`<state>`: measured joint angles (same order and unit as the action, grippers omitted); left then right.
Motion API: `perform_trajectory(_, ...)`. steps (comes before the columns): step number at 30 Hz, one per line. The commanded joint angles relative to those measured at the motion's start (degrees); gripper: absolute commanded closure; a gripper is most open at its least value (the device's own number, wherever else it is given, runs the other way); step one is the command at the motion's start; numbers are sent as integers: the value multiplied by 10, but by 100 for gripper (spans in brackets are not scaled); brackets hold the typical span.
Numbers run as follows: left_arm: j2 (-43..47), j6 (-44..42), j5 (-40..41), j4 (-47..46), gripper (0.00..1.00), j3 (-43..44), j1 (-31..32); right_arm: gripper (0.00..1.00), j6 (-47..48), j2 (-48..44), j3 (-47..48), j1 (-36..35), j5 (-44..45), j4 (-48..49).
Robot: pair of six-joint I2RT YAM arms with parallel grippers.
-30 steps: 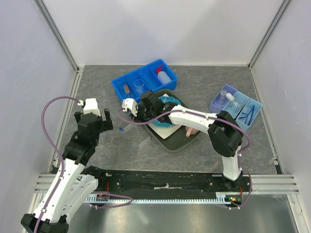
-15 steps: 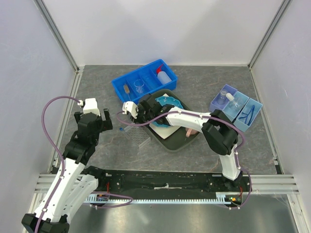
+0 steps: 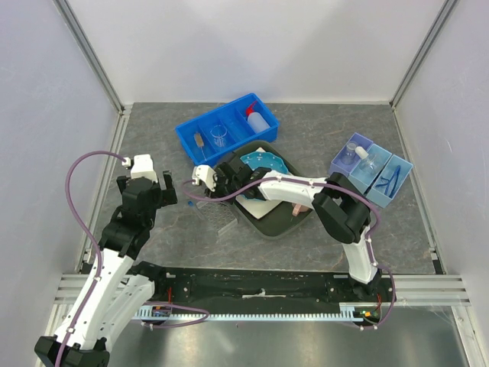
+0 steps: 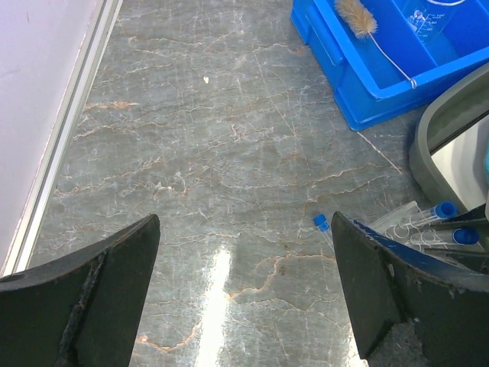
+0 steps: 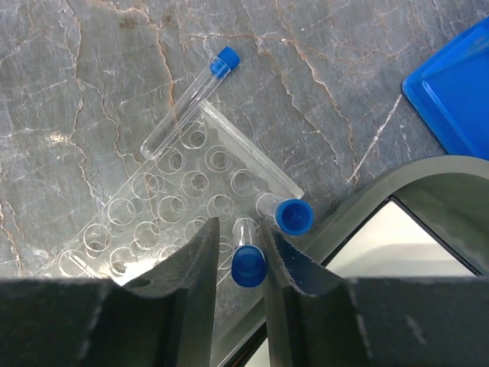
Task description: Organize the chemistry lab equipment
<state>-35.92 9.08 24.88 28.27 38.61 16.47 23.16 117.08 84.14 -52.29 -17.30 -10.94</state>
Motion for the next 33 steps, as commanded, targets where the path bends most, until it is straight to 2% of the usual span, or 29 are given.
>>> perform_trajectory(1, -2, -4, -7, -18, 2, 0, -4, 63, 4, -26, 1, -2, 0, -7)
perform_trajectory(3, -4, -4, -12, -19, 2, 0, -4, 61, 5, -35, 8, -2, 0, -16)
perform_trajectory(7, -2, -2, -17, -19, 2, 0, -5, 50, 10, -58, 16, -3, 2, -32)
perform_trajectory(14, 15, 19, -51, -21, 2, 1, -5, 44, 25, -112, 23, -2, -4, -83)
perform_trajectory(16, 16, 32, -76, -14, 2, 4, -5, 39, 34, -128, 26, 0, -13, -109)
perform_trajectory(19, 17, 74, -121, -3, 1, 7, -5, 32, 65, -163, 32, 3, -33, -153)
perform_trajectory(24, 1, 210, -234, -7, 1, -24, -6, 24, 83, -220, 30, 32, -74, -205)
perform_trajectory(26, -14, 282, -245, -7, 1, -39, -6, 23, 81, -241, 16, 60, -97, -208)
perform_trajectory(29, -53, 346, -246, 5, 3, -42, -6, 21, 80, -263, -11, 101, -135, -201)
perform_trajectory(33, -113, 400, -210, 37, 9, -26, -6, 21, 66, -287, -49, 147, -176, -182)
